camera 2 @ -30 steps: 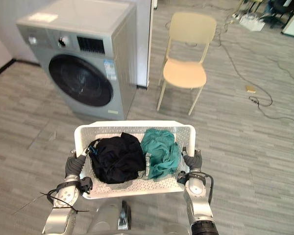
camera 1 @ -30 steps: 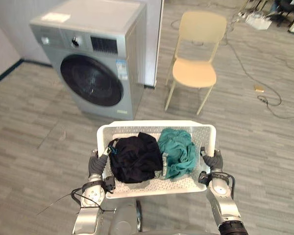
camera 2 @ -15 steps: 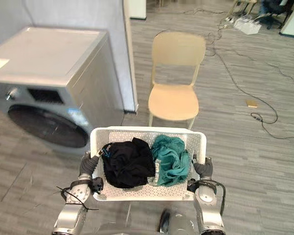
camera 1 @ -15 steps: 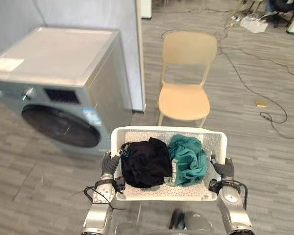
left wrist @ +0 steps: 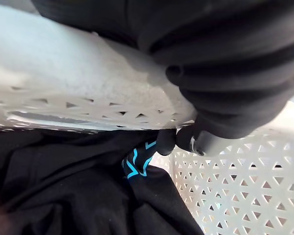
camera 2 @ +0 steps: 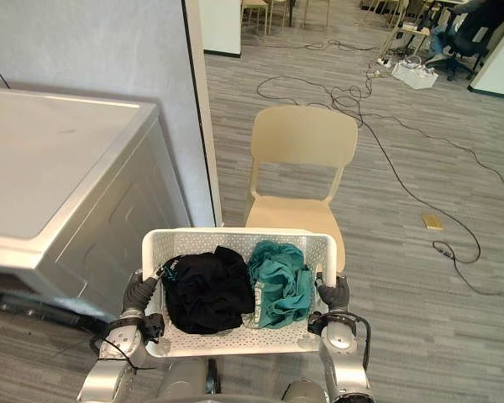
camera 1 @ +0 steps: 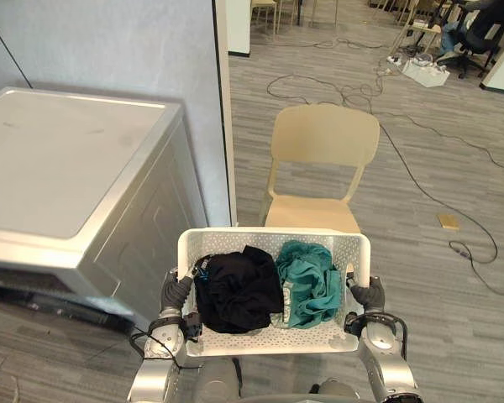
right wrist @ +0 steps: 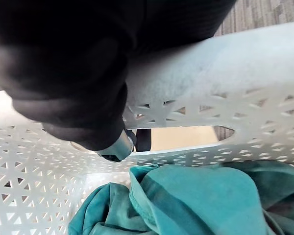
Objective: Pick up the laundry basket with both hands and put the clothes into the washing machine.
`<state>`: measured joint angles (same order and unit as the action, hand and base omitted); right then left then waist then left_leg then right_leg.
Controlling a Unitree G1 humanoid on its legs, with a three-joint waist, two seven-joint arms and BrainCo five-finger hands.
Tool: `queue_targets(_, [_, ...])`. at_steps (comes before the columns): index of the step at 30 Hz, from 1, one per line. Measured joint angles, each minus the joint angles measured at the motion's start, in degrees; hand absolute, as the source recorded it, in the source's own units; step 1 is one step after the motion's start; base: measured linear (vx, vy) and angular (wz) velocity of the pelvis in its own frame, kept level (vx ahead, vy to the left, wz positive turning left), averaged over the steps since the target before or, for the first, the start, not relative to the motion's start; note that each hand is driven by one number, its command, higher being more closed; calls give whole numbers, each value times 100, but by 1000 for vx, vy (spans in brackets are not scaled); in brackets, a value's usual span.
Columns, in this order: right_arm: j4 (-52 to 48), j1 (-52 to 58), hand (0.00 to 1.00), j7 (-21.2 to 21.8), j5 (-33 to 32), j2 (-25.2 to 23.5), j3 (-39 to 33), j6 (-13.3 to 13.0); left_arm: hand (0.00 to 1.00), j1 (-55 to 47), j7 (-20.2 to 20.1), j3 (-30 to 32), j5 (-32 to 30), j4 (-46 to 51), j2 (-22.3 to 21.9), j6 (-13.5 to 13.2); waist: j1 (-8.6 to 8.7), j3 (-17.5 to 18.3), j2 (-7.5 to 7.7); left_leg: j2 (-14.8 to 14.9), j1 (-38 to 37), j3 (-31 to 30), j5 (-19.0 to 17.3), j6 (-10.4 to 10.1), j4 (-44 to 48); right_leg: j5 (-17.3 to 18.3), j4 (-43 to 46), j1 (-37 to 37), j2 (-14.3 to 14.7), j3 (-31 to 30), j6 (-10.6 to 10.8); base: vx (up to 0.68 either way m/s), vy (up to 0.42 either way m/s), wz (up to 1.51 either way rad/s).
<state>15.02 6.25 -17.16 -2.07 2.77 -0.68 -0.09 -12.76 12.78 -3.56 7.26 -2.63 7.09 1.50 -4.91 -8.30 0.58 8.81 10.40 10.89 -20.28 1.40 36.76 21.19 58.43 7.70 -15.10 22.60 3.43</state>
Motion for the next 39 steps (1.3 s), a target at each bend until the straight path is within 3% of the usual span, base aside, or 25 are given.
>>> queue_targets(3, [-22, -54, 100, 0, -1, 48, -25, -20, 100, 30, -4, -27, 130, 30, -8, -18, 157, 81, -76, 129, -158, -317, 105, -186, -364, 40, -949, 496, -14, -255, -93, 356, -209, 50])
queue_targets(4, [-22, -70, 100, 6, 0, 70, -39, -34, 100, 33, -14, -41, 248, 27, -8, -17, 189, 89, -88, 234, -231, -426, 137, -244, -473, -49, -1501, 687, -13, -680, -172, 349, -335, 55])
queue_targets(6, [-20, -62, 100, 54, 2, 93, -58, -47, 100, 39, -18, -55, 345, -22, -8, -16, 323, 85, -103, 381, -306, -763, 205, -450, -535, -360, -2265, 807, 2, -1363, -19, 339, -420, 62])
queue_targets(7, [-20, -10, 100, 66, 2, 95, -54, -52, 100, 32, -21, -71, 354, -51, 2, -16, 359, 105, -75, 508, -461, -907, 212, -824, -651, -835, -2925, 732, 39, -1618, 118, 358, -536, 65])
queue_targets(8, [-20, 54, 100, 67, 0, 21, -48, -65, 100, 26, -27, -84, 364, -52, 99, -17, 380, 216, 105, 570, -553, -1006, 190, -1169, -839, -1836, -3694, 609, 8, -1645, 179, 346, -568, 72])
queue_targets(9, [50, 34, 100, 67, -4, 24, -49, -74, 100, 87, -42, -105, 389, -219, 65, -36, 395, 266, 16, 790, -599, -1200, 147, -1420, -985, -1789, -3602, 591, 114, -1487, 811, 322, -601, 53])
queue_targets(10, [154, -26, 100, 66, 0, 126, -51, -69, 100, 105, -42, -129, 441, -349, -29, -24, 392, 339, -198, 1068, -631, -1302, 204, -1547, -1102, -1741, -3547, 587, 354, -1309, 687, 272, -553, 35])
queue_targets(11, [188, -20, 100, 68, 5, 330, -48, -47, 100, 95, -62, -213, 454, -417, -117, -18, 362, 421, -346, 1419, -633, -1352, 637, -1593, -1375, -1516, -3447, 618, 679, -1105, 379, 256, -522, 17])
queue_targets(12, [188, -14, 100, 67, 14, 344, -50, -47, 100, 91, -64, -264, 456, -418, -128, -18, 352, 399, -312, 1451, -605, -1401, 862, -1559, -1368, -1412, -3375, 613, 748, -1025, 299, 214, -506, 22])
queue_targets(13, [188, -5, 100, 67, 42, 350, -52, -45, 100, 86, -64, -262, 456, -430, -148, -9, 382, 351, -268, 1506, -481, -1477, 1164, -1319, -1158, -1305, -3319, 547, 821, -944, 168, 190, -476, 28])
queue_targets(14, [188, -4, 100, 72, 44, 392, -52, -45, 100, 92, -81, -253, 456, -433, -154, 0, 395, 232, -304, 1637, -220, -1512, 1514, -866, -549, -1238, -3424, 285, 918, -846, 49, 203, -499, 23])
queue_targets(15, [193, 5, 100, 72, 46, 447, -54, -42, 100, 94, -128, -263, 454, -434, -154, 2, 365, 80, -193, 1627, 17, -1458, 1435, -936, 47, -1185, -3532, 36, 960, -820, -71, 146, -328, 12])
queue_targets(16, [192, 17, 100, 72, 47, 469, -69, -42, 100, 95, -146, -291, 454, -433, -156, 2, 352, 67, -180, 1579, 110, -1353, 1290, -1001, 264, -1172, -3577, -49, 961, -810, -103, 107, -266, 6])
queue_targets(17, [186, 19, 100, 72, 68, 484, -144, -49, 100, 134, -174, -319, 448, -433, -142, 3, 343, 64, -170, 1388, 320, -1057, 1021, -950, 428, -1179, -3702, -150, 941, -761, -138, 85, -205, 14])
queue_targets(19, [185, -38, 100, 73, 111, 501, -252, -62, 100, 322, -273, -315, 339, -454, -185, 3, 357, 51, -160, 1060, 602, -553, 865, -814, 69, -1255, -3887, -146, 918, -683, -184, 60, -121, 20])
queue_targets(21, [259, -303, 100, 69, 119, 500, -288, -64, 100, 752, -272, -268, 314, -671, -147, -20, 297, -17, -178, 679, 720, -275, 1061, -671, -1039, -1363, -3984, 128, 958, -722, -132, -21, 21, -16])
queue_targets(22, [375, -501, 100, 70, 157, 466, -275, -63, 100, 974, -270, -194, 319, -802, -84, -19, 215, -114, -175, 624, 706, -312, 1300, -751, -1223, -1378, -3961, 289, 1000, -884, -106, -67, 86, -62])
queue_targets(23, [500, -706, 100, 70, 186, 412, -232, -40, 100, 1201, -266, -72, 315, -958, -24, -14, 158, -233, -47, 595, 702, -167, 1343, -779, -1341, -1443, -3987, 376, 986, -993, -75, -57, 88, -55])
queue_targets(24, [500, -856, 100, 65, 208, 311, -226, -35, 100, 1543, -219, -5, 310, -1176, 122, -17, 166, -396, 65, 538, 840, -126, 1447, -719, -1429, -1585, -4111, 526, 954, -1003, -43, -42, 72, -24])
queue_targets(26, [485, -1115, 100, 64, 214, 325, -239, -32, 100, 2079, -178, 32, 309, -1447, 269, -15, 277, -730, 108, 433, 1116, -129, 1610, -610, -1479, -1805, -4346, 719, 880, -929, 22, -44, 93, 11])
queue_targets(29, [487, -1654, 100, 24, 163, 331, -358, 45, 100, 2694, -44, 176, 206, -1510, 293, -11, 268, -1074, 118, 332, 1645, 60, 1724, -450, -1473, -2155, -4563, 1216, 805, -1122, 118, -67, 161, -26])
queue_targets(30, [-81, -2329, 100, -399, -17, 221, -682, 36, 100, 3456, 227, 364, 116, -1073, 268, -74, 242, -1655, 122, 360, 2205, 124, 1716, -336, -1178, -2346, -4569, 1691, 792, -1212, 173, -134, 100, -27])
queue_targets(35, [-473, -2307, 100, -420, -16, 195, -782, -5, 100, 3522, 223, 424, 115, -856, 208, -86, 234, -1844, 144, 489, 2281, 168, 1606, -334, -993, -2195, -4225, 1877, 819, -1244, 101, -87, -17, -11])
queue_targets(38, [-539, -2579, 100, -571, 39, 165, -1017, -62, 100, 4083, 111, 491, -167, -853, 204, -113, 247, -2016, 136, 523, 2791, 126, 1751, -344, -981, -2236, -4027, 2416, 733, -978, 49, -72, -64, 0])
queue_targets(39, [-539, -2574, 0, -569, 42, 157, -1017, -57, 0, 4088, 92, 514, -197, -858, 194, -107, 248, -2023, 143, 528, 2783, 121, 1759, -349, -976, -2233, -4007, 2415, 733, -971, 46, 32, -47, 5])
